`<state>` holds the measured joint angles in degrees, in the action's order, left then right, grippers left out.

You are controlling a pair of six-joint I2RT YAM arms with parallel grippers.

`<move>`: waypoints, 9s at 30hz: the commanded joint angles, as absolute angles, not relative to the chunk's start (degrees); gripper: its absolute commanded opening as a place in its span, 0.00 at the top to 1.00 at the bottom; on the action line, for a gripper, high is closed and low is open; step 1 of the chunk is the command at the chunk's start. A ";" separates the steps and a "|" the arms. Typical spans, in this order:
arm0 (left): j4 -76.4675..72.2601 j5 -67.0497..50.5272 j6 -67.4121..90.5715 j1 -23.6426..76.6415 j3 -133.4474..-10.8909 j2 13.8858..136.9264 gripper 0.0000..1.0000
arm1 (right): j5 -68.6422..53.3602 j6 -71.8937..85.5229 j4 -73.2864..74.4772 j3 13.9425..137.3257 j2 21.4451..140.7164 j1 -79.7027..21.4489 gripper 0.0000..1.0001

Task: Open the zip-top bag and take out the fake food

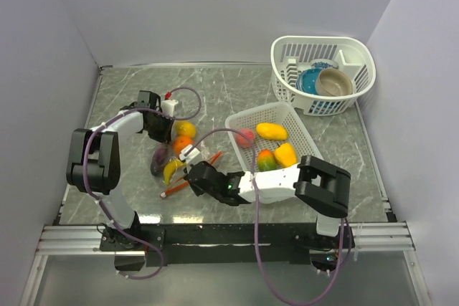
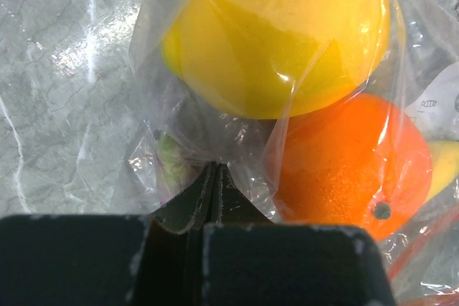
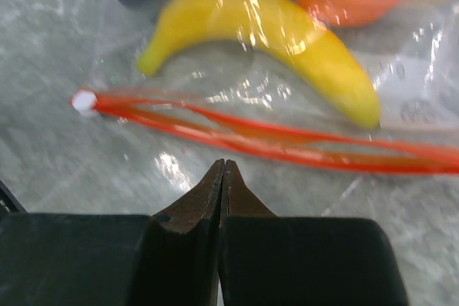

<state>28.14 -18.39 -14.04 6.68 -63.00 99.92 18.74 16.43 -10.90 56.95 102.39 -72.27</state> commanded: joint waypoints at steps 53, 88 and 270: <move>31.29 -21.89 -18.54 4.22 -63.11 98.09 0.99 | 24.69 -1.13 -30.32 66.09 114.79 -67.15 0.20; 30.85 -22.32 -18.28 4.22 -63.98 98.00 0.99 | 1.14 8.61 -22.50 56.70 113.04 -64.95 0.38; 30.76 -21.17 -16.08 9.93 -68.91 104.94 0.99 | 24.08 6.23 -15.21 70.57 113.90 -67.50 0.00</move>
